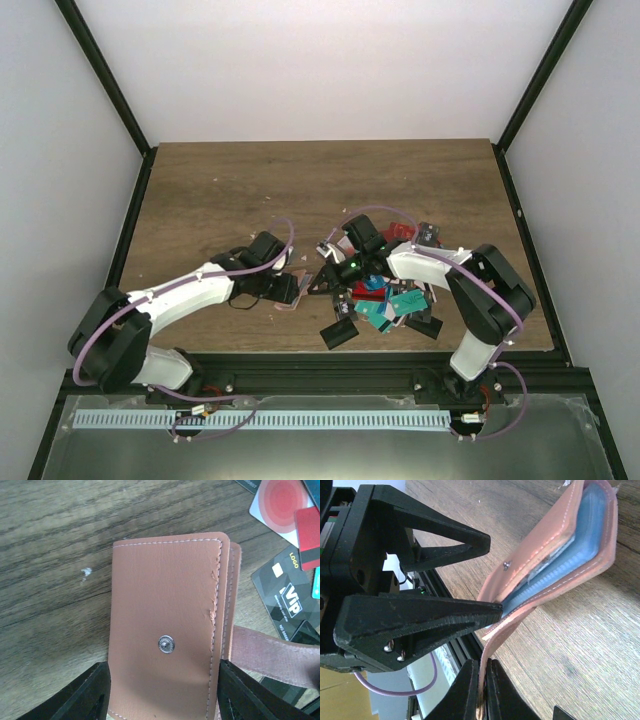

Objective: Put the credit cards into the card holder
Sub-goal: Open the card holder at the center of the board.

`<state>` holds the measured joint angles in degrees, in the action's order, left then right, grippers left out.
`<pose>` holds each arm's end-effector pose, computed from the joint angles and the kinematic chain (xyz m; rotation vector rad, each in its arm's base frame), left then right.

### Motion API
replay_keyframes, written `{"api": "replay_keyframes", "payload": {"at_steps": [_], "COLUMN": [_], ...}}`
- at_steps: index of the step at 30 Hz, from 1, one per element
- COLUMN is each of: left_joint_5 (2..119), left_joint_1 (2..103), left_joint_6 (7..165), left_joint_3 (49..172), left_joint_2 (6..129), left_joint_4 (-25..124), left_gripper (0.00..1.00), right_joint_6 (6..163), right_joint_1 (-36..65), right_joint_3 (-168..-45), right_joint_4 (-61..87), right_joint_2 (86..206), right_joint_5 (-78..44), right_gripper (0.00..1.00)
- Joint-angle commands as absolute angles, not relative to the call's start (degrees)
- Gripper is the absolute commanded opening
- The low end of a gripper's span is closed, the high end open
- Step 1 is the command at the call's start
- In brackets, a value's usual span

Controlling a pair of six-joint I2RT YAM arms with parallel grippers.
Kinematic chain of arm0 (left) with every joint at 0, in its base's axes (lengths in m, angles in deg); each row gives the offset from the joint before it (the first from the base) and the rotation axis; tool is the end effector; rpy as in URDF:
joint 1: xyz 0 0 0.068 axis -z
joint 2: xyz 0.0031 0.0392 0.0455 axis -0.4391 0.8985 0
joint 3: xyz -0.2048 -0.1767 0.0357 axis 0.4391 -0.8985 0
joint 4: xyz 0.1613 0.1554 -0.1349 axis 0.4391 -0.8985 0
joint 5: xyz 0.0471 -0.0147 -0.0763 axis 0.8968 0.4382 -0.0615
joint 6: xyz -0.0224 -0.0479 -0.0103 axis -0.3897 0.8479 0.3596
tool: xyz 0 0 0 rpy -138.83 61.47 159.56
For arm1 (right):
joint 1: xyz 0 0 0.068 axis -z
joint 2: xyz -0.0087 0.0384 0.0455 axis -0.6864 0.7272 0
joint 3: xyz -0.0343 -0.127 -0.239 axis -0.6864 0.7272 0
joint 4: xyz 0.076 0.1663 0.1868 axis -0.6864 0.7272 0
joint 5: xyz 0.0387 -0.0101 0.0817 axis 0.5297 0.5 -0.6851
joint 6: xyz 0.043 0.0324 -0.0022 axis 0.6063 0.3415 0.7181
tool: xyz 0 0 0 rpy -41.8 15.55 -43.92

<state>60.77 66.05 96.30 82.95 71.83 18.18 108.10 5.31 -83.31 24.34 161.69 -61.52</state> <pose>0.1921 -0.1678 0.1836 0.4754 2.7454 -0.4984 0.2366 0.2205 0.1678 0.5687 -2.6392 -1.5330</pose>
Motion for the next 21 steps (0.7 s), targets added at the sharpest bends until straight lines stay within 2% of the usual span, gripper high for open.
{"api": "replay_keyframes", "payload": {"at_steps": [1, 21], "left_joint_5": [63.85, 64.42], "left_joint_1": [64.89, 59.92], "left_joint_6": [95.45, 96.52], "left_joint_3": [84.88, 83.65], "left_joint_2": [70.72, 69.93], "left_joint_4": [15.84, 15.31], "left_gripper": [0.58, 0.46], "right_joint_6": [107.03, 105.09], "right_joint_1": [5.72, 7.54], "right_joint_3": [-84.56, -85.21], "right_joint_4": [25.03, 26.83], "right_joint_2": [161.92, 165.71], "right_joint_5": [-61.98, -58.68], "right_gripper": [0.01, 0.01]}}
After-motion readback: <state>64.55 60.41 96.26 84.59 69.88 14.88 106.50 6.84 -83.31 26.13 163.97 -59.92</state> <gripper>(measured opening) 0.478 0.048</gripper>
